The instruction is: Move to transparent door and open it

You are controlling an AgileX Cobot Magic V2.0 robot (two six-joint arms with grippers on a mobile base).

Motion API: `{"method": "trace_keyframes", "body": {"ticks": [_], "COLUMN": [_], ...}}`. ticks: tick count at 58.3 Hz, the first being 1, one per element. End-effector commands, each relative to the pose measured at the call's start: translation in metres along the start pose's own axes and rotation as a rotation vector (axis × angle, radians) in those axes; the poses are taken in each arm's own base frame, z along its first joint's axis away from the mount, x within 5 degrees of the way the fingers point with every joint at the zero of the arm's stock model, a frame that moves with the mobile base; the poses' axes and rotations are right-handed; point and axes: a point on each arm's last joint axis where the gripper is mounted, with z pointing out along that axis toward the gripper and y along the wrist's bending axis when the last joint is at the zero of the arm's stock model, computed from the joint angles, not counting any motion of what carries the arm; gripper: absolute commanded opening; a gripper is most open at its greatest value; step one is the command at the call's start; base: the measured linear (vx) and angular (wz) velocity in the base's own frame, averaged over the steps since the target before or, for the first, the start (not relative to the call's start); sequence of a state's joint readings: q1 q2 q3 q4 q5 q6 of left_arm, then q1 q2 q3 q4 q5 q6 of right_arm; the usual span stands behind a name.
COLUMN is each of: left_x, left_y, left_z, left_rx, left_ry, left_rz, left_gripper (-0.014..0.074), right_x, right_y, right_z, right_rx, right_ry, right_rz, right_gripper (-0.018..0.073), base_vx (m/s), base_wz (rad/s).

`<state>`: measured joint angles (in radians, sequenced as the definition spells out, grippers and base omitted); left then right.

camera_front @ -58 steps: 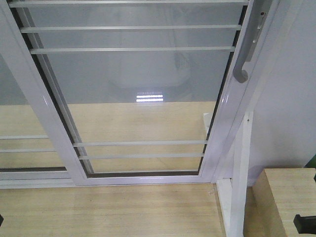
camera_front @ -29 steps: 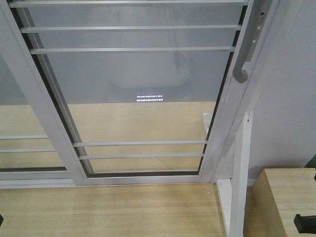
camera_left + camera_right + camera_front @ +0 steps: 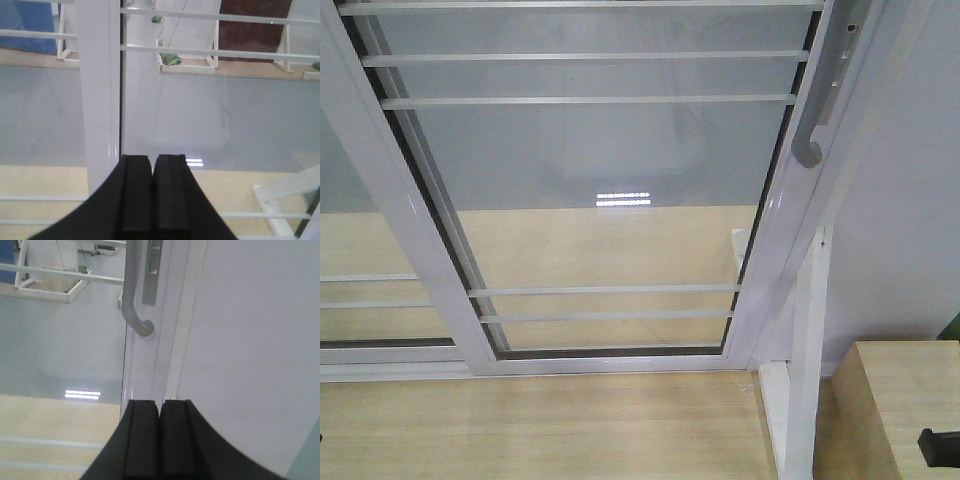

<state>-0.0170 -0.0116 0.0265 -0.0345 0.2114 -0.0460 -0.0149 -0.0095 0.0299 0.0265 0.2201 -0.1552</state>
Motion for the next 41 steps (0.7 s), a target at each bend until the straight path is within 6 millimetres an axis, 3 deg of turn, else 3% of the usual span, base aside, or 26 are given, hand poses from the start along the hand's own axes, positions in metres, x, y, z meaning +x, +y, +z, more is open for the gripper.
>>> {"method": "trace_keyframes", "body": {"ticks": [1,10,19,31,41], "left_x": [-0.006,-0.021,-0.044,-0.096,-0.134], "left_y": [0.000,-0.001,-0.002,-0.007,-0.010], "left_z": [0.000,-0.003,-0.011,-0.035,-0.042], "left_rx": [0.011,0.020,0.030,0.040,0.040], "left_ry": [-0.129,-0.293,-0.435,-0.523,-0.510], "left_rz": [-0.009,-0.015,-0.030,-0.015,-0.005], "left_gripper": [-0.0006,-0.0006,-0.0006,-0.0006,-0.0006], "right_x": [-0.010,-0.027,-0.049,-0.105,-0.143], "right_y": [-0.002,-0.004,-0.007,-0.014,-0.019], "right_z": [0.000,-0.004,-0.013,-0.035,-0.029], "right_rx": [0.027,0.049,0.041,0.037,0.038], "right_ry": [-0.151,-0.313,-0.317,-0.294,-0.295], "right_rz": [-0.002,0.021,0.060,0.036,0.027], "right_gripper": [-0.0008,-0.0008,-0.0008,-0.0007,-0.0004], "base_vx": [0.00,0.00,0.00,0.00,0.00], "base_wz": [0.00,0.00,0.00,0.00,0.00]}}
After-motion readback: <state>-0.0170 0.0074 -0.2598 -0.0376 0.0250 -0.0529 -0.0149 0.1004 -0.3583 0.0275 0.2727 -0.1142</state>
